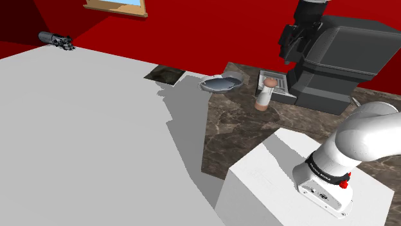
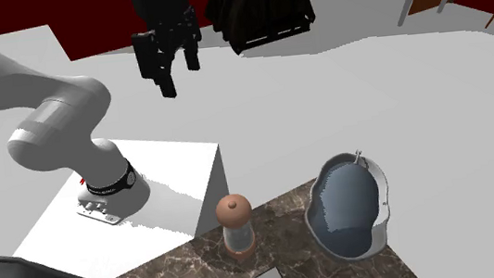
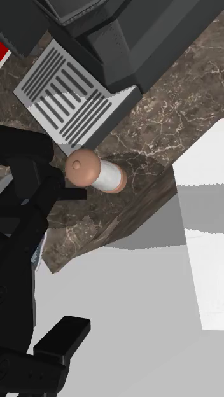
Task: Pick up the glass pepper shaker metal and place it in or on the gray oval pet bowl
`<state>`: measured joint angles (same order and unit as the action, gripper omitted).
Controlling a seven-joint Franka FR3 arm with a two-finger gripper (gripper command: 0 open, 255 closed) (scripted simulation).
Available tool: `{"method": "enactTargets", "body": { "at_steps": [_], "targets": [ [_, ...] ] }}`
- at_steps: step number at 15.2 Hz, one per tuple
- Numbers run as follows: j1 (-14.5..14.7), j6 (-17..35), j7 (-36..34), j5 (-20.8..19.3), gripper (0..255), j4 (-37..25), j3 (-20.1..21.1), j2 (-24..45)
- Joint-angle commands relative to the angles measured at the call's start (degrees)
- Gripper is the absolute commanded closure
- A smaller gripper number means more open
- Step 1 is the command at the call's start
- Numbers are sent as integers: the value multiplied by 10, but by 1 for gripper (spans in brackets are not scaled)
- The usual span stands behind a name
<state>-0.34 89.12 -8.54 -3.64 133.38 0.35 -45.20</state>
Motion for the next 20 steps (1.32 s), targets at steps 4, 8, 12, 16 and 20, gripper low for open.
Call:
{"method": "enactTargets", "body": {
  "at_steps": [4, 8, 12, 16, 20],
  "targets": [
    [-11, 52, 6, -15, 0, 27, -15, 26],
    [-26, 123, 13, -34, 0, 54, -35, 71],
    [-41, 194, 18, -52, 0, 69, -55, 127],
    [-55, 263, 23, -68, 0, 72, -76, 193],
    [-66, 319, 26, -78, 0, 72, -91, 249]
  ]
}}
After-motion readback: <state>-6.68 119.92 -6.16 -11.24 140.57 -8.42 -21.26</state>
